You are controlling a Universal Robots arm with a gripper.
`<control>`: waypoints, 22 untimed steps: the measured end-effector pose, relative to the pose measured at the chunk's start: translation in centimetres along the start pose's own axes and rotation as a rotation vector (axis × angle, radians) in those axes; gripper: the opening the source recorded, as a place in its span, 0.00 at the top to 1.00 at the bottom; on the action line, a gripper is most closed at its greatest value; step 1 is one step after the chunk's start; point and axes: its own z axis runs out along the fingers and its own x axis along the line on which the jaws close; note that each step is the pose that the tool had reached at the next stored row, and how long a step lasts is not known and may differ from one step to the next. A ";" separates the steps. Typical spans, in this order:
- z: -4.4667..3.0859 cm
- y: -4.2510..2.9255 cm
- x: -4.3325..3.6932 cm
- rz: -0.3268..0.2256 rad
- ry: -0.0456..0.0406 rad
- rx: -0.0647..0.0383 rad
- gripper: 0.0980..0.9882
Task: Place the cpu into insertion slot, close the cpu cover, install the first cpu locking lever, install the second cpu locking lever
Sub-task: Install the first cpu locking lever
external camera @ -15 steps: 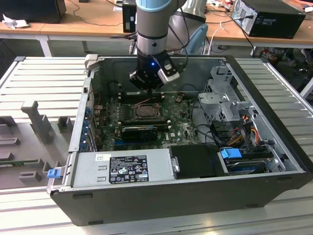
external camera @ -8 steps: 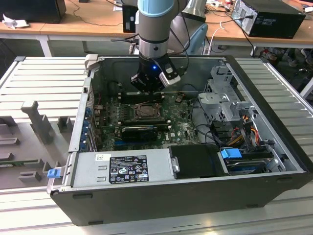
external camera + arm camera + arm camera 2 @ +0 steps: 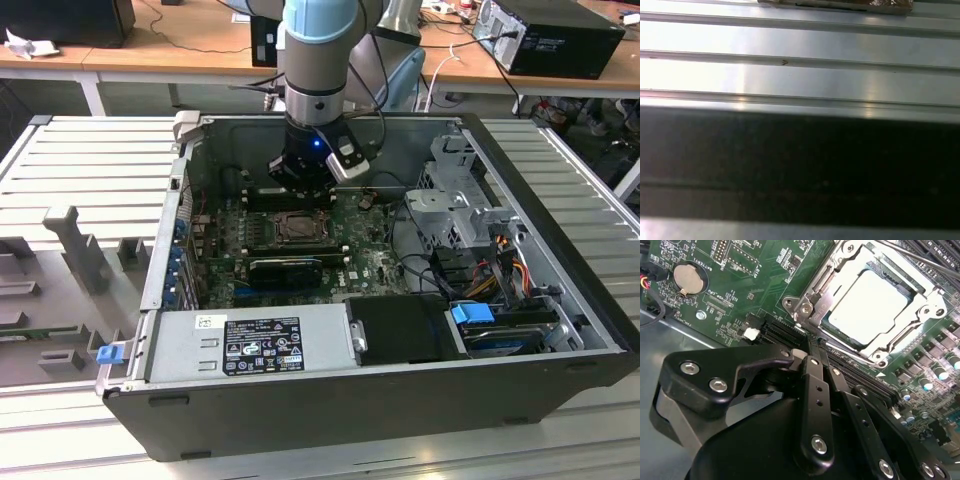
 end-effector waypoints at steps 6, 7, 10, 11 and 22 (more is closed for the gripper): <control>0.04 0.00 0.00 0.000 0.0000 0.004 0.99; 0.04 0.00 0.00 0.000 0.0000 0.004 0.99; 0.05 0.00 -0.01 0.000 0.0001 0.009 0.99; 0.05 0.00 -0.01 0.000 0.0004 0.014 0.99; 0.35 -0.02 0.00 0.000 -0.0003 0.000 0.99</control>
